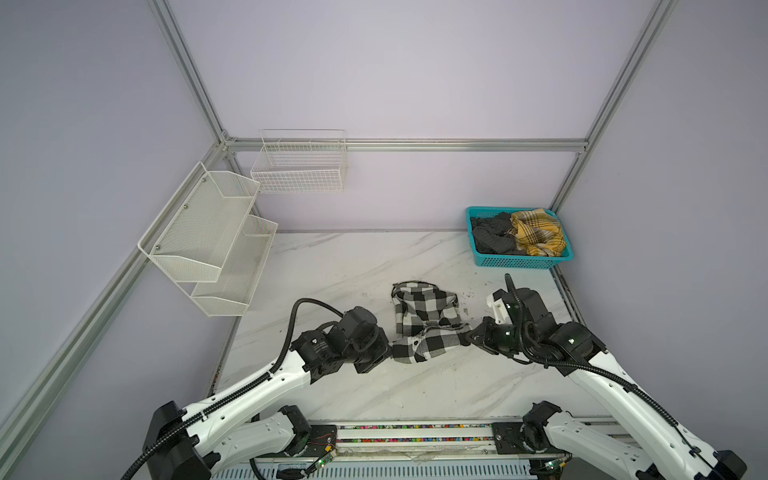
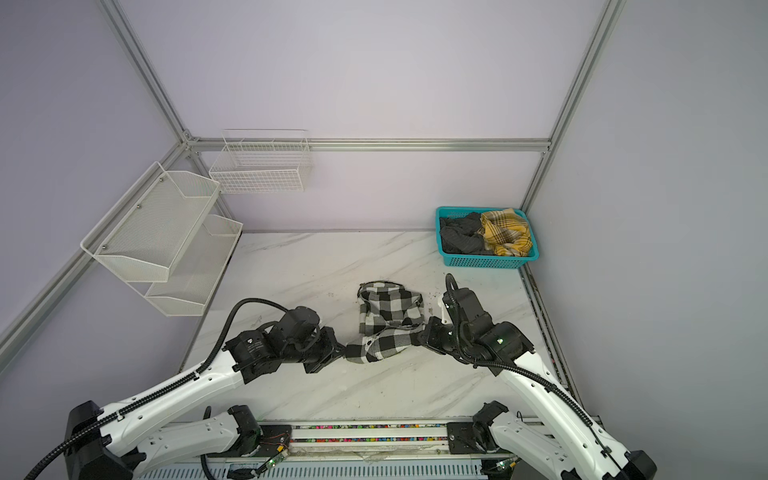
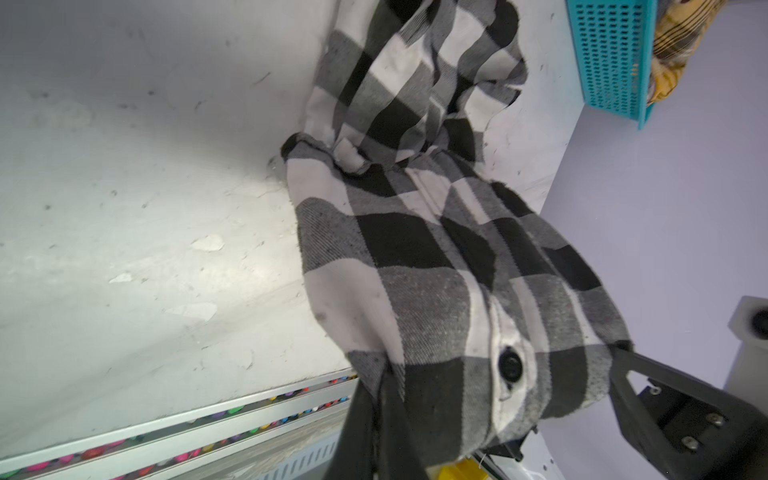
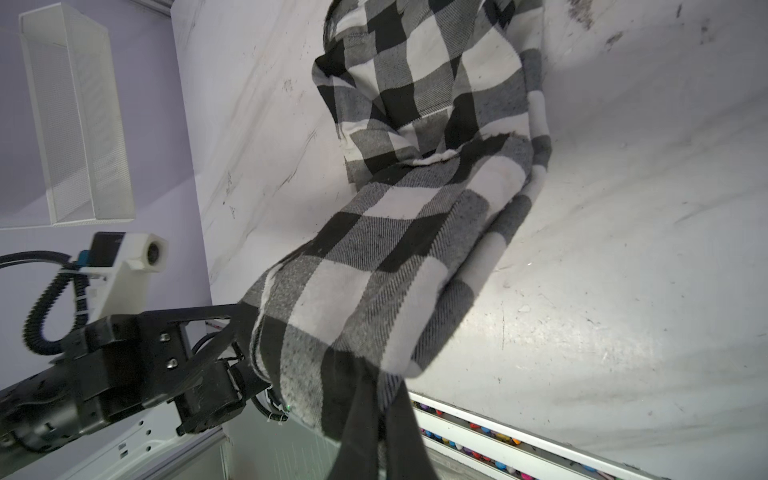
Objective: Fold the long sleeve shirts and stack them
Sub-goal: 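Lift the near end with both grippers and carry it away from the robot, then lay the held end onto the far end and open both grippers, then draw both grippers back toward the robot over the folded shirt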
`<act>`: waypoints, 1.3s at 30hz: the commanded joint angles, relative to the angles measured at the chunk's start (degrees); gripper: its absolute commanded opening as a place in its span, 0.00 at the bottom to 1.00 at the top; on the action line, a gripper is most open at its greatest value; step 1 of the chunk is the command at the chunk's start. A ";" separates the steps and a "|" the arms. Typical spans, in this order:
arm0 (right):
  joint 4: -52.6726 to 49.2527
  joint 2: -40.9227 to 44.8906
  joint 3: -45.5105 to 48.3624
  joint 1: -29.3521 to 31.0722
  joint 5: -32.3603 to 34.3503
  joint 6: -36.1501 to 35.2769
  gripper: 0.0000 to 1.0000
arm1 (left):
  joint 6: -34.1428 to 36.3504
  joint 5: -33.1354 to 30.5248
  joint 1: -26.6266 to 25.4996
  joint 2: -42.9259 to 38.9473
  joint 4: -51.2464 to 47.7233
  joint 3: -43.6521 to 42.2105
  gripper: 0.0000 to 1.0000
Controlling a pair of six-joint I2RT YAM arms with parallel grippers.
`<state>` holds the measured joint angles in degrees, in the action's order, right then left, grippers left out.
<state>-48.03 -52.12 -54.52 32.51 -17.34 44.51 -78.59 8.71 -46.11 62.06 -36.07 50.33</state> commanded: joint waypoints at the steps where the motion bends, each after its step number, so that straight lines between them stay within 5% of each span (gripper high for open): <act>1: -0.11 -1.29 -1.30 -0.17 3.31 0.89 0.00 | 5.07 0.36 1.91 3.76 1.65 8.72 0.00; 8: 2.84 -15.37 -12.00 -5.04 5.83 -4.11 0.00 | 11.08 6.70 10.84 15.93 8.81 16.86 0.00; 14: 11.03 -37.66 -24.58 -15.41 1.10 -10.01 0.00 | 22.58 12.99 18.89 42.30 9.56 39.33 0.00; 15: 12.24 -43.54 -28.57 -16.55 -0.05 -11.13 0.11 | 23.15 14.91 21.04 47.83 9.28 43.88 0.08; 17: 10.34 -55.24 -39.71 -18.56 0.64 -12.55 0.44 | 23.70 16.80 24.35 57.34 8.33 52.45 0.45; 18: 8.60 -60.00 -45.88 -18.95 3.36 -13.67 0.58 | 24.44 17.12 25.55 61.58 6.97 57.71 0.55; 22: 4.46 -64.92 -56.27 -18.29 8.87 -17.46 0.76 | 28.29 16.10 27.03 66.86 2.34 72.33 0.68; 27: 8.03 -56.68 -46.78 -16.01 9.88 -17.34 0.74 | 30.76 12.74 27.74 60.32 -0.47 71.43 0.79; 34: 13.63 -58.29 -41.40 -12.46 7.06 -18.08 0.55 | 32.23 16.10 21.63 58.39 -1.23 64.46 0.61; 39: 13.75 -64.93 -44.73 -12.35 11.02 -19.97 0.53 | 30.86 19.50 21.10 66.00 -0.48 69.55 0.55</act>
<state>-34.35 -113.84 -98.32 20.53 -9.54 26.37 -48.38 25.65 -26.00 121.93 -35.66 115.24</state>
